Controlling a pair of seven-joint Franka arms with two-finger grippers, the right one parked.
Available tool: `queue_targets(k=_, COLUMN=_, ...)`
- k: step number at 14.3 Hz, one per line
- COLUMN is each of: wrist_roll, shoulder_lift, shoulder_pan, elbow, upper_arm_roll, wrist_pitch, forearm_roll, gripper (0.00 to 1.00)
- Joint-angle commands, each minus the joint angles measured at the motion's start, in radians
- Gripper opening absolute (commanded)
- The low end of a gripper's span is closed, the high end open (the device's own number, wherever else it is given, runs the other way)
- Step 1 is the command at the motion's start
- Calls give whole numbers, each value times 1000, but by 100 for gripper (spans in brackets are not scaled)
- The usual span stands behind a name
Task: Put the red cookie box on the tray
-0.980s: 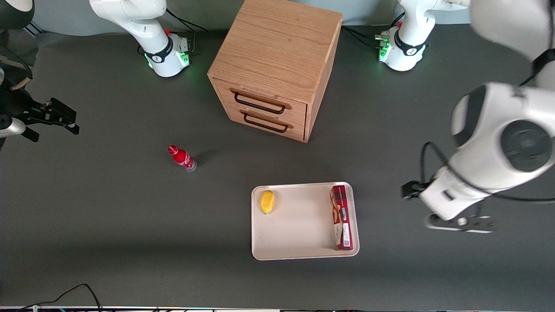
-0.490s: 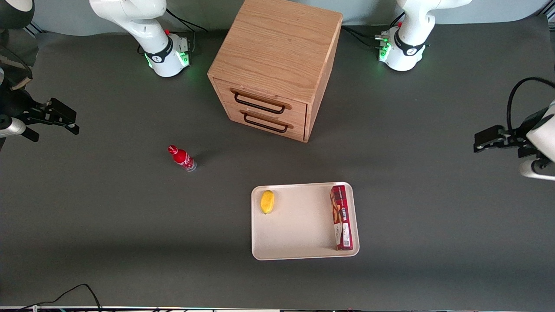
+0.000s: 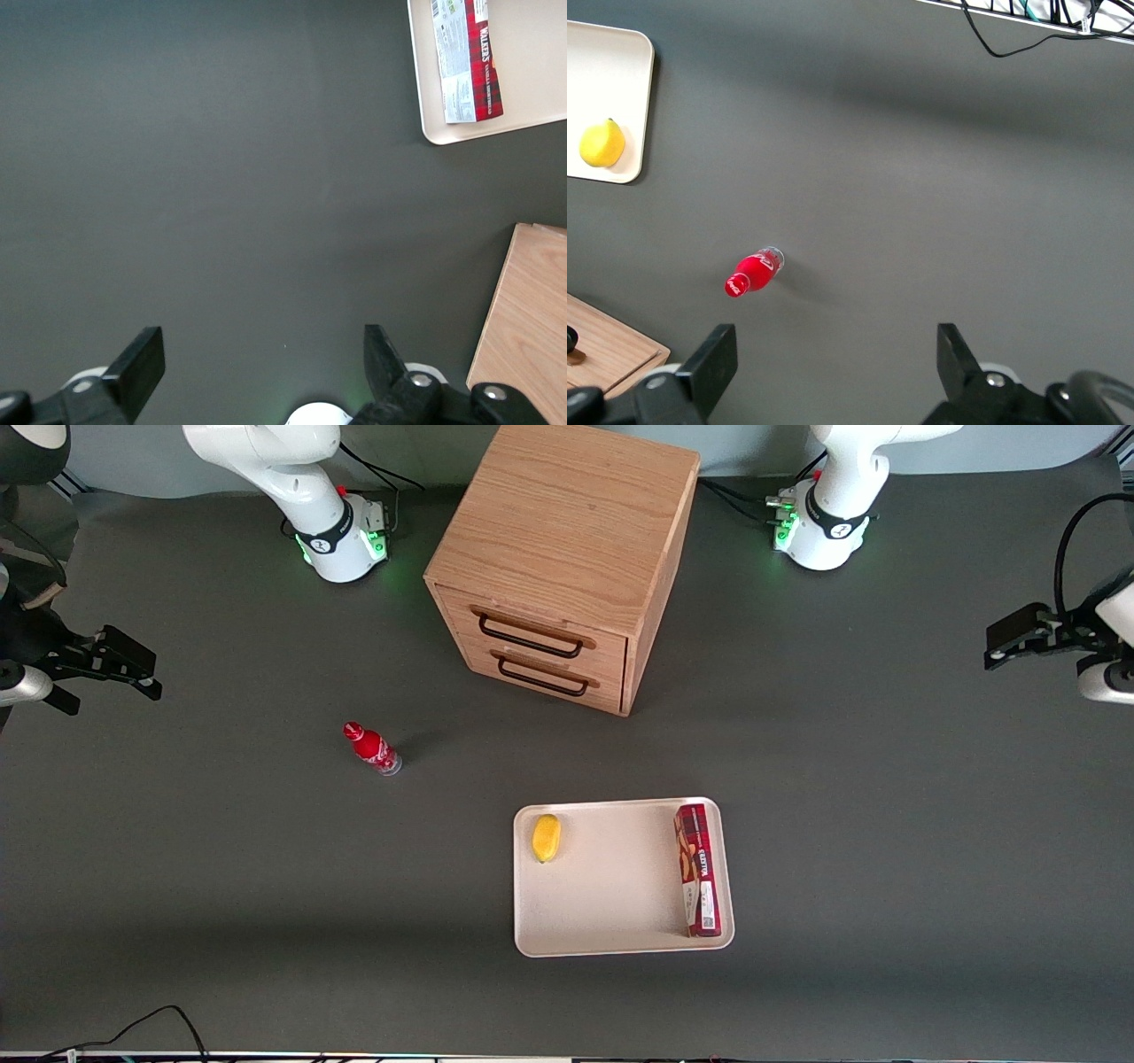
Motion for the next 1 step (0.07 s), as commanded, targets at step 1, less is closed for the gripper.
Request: queue_targets(k=1, wrist_roll=46, shoulder_lift=-20, shoulder_pan=-5, elbow=-25, upper_arm_roll=-3, wrist_pitch=22, forearm_roll=-8, gripper=100)
